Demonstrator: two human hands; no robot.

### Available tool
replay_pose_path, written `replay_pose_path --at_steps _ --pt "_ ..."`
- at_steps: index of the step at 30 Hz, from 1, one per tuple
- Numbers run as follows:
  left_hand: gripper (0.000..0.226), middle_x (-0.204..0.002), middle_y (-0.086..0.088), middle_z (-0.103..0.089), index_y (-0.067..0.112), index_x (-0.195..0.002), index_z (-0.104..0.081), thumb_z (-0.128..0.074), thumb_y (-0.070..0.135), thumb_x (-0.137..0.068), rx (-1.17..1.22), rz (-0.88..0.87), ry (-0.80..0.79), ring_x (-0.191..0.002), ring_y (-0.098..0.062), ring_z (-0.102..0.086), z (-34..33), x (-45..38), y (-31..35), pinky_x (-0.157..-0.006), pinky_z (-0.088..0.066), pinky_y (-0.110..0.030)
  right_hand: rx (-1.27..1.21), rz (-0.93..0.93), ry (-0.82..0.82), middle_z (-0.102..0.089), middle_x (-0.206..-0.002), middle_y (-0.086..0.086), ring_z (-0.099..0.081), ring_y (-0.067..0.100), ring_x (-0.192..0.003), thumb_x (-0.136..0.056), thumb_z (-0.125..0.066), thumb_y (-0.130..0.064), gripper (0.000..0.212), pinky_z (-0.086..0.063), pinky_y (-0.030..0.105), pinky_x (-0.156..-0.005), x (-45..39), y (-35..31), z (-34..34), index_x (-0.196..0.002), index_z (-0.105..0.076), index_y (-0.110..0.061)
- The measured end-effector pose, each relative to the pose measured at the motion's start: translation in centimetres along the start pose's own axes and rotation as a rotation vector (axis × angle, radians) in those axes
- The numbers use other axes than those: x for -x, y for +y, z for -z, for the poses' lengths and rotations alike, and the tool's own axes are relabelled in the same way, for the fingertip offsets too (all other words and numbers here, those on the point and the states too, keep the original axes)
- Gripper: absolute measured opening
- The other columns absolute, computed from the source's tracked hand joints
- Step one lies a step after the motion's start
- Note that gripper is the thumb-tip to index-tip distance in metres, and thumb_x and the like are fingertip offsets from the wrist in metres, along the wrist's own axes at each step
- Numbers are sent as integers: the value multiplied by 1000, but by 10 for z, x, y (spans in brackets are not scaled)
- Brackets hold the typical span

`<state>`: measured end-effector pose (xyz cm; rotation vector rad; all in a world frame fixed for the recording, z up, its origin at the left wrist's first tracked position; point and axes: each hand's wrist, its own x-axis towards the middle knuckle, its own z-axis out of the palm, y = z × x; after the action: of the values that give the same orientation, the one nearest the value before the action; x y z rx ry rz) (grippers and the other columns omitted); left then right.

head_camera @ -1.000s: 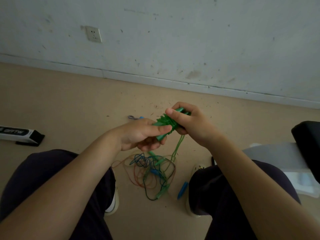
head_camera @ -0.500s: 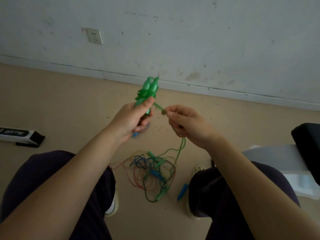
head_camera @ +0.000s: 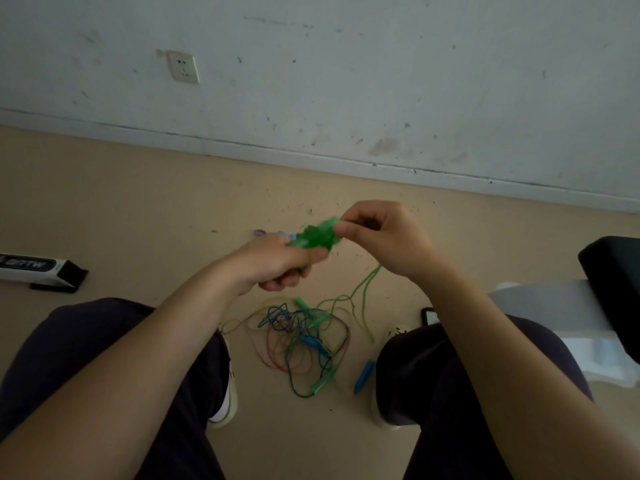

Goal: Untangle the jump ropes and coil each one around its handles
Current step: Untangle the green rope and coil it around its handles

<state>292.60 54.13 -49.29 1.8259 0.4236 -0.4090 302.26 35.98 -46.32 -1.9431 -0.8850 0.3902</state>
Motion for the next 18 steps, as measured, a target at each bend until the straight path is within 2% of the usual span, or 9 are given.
replay_pose_path --at_steps 1,3,5,7,9,11,14,16,18 --pt "42 -46 1 -44 12 -73 -58 -63 49 -92 -69 26 -101 -38 -13 -31 0 2 2 -40 -24 -20 10 4 -28 -64 -69 -2 -53 6 -60 -89 -70 -20 9 -44 22 -58 1 0 -1 -81 -72 -18" --pt "42 -45 2 -39 13 -70 -56 -61 48 -93 -170 89 -249 -39 -13 -26 2 5 5 -42 -20 -22 17 14 -95 -69 -77 8 -59 18 -66 -87 -72 -19 6 -49 30 -63 3 0 -6 -83 -73 -15" --pt "41 -45 3 -37 14 -70 -55 -62 48 -92 -223 118 -325 -40 -13 -25 1 8 8 -43 -20 -23 20 29 -127 -69 -82 14 -61 30 -73 -86 -73 -21 8 -50 35 -64 3 1 -11 -83 -73 -12" --pt "41 -45 3 -37 13 -71 -55 -63 48 -92 -229 105 -353 -41 -12 -25 -1 9 9 -43 -21 -23 6 34 -133 -67 -80 17 -59 33 -71 -86 -73 -22 11 -48 36 -61 1 2 -13 -83 -73 -11" --pt "42 -46 3 -37 13 -72 -56 -63 49 -91 -223 79 -351 -41 -12 -26 -2 9 9 -43 -22 -22 -16 24 -127 -66 -78 20 -53 22 -62 -87 -72 -22 16 -45 32 -58 -1 3 -13 -83 -72 -7" --pt "42 -47 3 -39 13 -72 -57 -62 50 -91 -239 63 -337 -42 -12 -28 -2 9 9 -43 -24 -22 -5 6 -129 -65 -78 21 -51 12 -62 -87 -72 -24 18 -43 25 -58 -1 4 -15 -84 -71 -5" --pt "42 -47 5 -41 13 -73 -58 -63 51 -90 -264 43 -332 -42 -11 -32 0 9 8 -43 -27 -20 27 -2 -135 -59 -73 14 -48 10 -61 -85 -74 -24 16 -42 25 -56 -1 6 -18 -90 -66 -11" --pt "41 -48 5 -42 13 -74 -59 -64 50 -90 -266 32 -348 -43 -11 -33 0 10 7 -44 -29 -20 -9 5 -121 -54 -73 11 -46 12 -61 -80 -79 -23 27 -41 26 -54 -1 7 -18 -94 -56 -20" --pt "40 -49 5 -43 14 -73 -59 -65 50 -90 -271 19 -351 -43 -11 -34 -1 11 6 -45 -29 -20 -39 18 -122 -51 -74 8 -45 12 -63 -78 -81 -20 32 -40 24 -56 -1 8 -17 -87 -50 -23"
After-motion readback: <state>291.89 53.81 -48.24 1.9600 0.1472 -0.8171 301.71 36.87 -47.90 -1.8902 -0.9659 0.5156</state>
